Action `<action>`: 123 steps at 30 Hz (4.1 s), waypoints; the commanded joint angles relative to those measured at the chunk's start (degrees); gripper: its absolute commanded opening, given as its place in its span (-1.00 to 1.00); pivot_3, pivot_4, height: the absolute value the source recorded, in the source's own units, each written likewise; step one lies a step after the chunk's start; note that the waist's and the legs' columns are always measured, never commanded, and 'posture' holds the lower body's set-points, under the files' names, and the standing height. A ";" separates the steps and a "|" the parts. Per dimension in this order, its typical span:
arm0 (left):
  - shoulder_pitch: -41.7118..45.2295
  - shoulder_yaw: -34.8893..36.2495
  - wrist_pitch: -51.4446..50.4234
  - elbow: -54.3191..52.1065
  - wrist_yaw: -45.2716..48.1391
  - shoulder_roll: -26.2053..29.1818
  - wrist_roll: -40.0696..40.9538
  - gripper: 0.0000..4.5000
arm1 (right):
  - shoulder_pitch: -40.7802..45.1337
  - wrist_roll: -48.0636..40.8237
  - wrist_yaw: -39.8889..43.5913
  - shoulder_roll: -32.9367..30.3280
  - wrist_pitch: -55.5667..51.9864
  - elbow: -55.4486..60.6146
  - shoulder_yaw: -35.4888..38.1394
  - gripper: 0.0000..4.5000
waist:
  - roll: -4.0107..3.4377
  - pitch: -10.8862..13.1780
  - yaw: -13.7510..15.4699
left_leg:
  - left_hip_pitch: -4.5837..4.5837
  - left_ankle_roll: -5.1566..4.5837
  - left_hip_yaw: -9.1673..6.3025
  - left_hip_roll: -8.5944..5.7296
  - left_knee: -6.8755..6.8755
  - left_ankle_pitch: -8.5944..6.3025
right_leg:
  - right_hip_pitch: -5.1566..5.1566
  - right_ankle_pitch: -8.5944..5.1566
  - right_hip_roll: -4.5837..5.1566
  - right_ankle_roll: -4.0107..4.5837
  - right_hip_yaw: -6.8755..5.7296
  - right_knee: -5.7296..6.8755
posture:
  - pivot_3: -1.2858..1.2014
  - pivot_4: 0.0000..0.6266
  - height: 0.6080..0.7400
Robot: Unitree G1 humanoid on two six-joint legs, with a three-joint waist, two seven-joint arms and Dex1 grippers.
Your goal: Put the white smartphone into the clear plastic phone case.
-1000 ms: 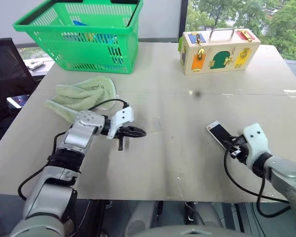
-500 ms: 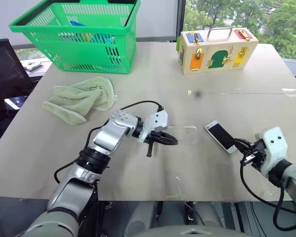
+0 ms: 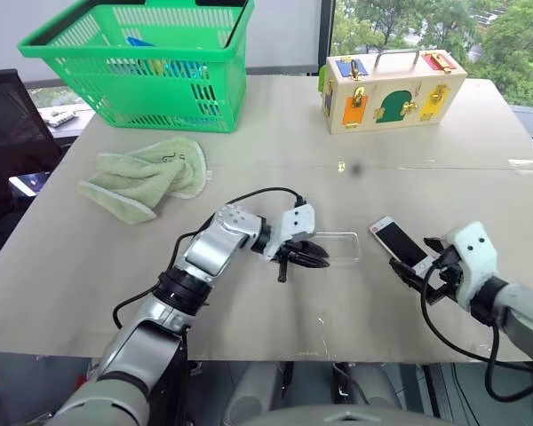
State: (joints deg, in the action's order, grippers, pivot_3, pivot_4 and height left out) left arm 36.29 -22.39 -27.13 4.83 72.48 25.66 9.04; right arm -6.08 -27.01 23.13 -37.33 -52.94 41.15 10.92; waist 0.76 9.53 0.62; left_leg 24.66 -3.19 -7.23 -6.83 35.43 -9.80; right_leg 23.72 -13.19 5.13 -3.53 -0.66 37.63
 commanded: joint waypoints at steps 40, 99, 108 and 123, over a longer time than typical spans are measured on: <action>-23.28 24.91 6.39 -14.09 -10.60 8.51 16.24 0.55 | 24.56 0.25 20.31 -4.93 5.98 -14.18 -14.91 0.23 | -0.09 0.04 0.13 | 0.01 0.18 0.08 0.03 -0.05 -0.11 | 0.04 -0.06 0.00 0.34 0.06 -0.08 | 0.03 -0.52 1.00; -29.12 23.80 8.68 -15.98 -12.50 9.43 15.53 0.55 | 38.24 24.74 42.06 -5.17 7.03 -17.01 -38.62 0.23 | -0.10 0.05 0.11 | 0.01 0.27 0.08 0.03 -0.13 -0.16 | 0.13 0.06 0.00 0.14 0.07 -0.13 | 0.03 -0.52 1.00; -28.99 23.61 9.70 -14.92 -11.93 9.48 15.15 0.55 | 39.90 18.24 37.32 -2.89 -1.80 -14.30 -31.18 0.97 | -0.11 0.06 0.13 | 0.03 0.27 0.07 0.03 -0.14 -0.16 | 0.16 0.06 0.00 0.14 0.07 -0.14 | 0.03 -0.52 1.00; -28.82 23.40 11.56 -12.80 -10.06 9.74 14.73 0.55 | 41.21 18.79 24.87 4.11 -1.57 -19.89 -35.47 -0.98 | -0.11 0.06 0.04 | 0.04 0.27 0.08 0.03 -0.21 -0.16 | 0.23 0.07 0.00 0.15 0.08 -0.15 | 0.03 -0.52 1.00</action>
State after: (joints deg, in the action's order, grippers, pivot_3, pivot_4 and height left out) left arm 7.14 0.94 -16.69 -7.62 61.99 34.74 23.72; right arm 34.26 -10.34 49.66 -32.92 -56.37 21.89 -23.69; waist 0.65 9.58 0.65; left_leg 24.70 -2.92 -7.14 -6.81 35.22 -9.96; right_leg 23.94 -13.13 5.13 -3.38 -0.58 37.48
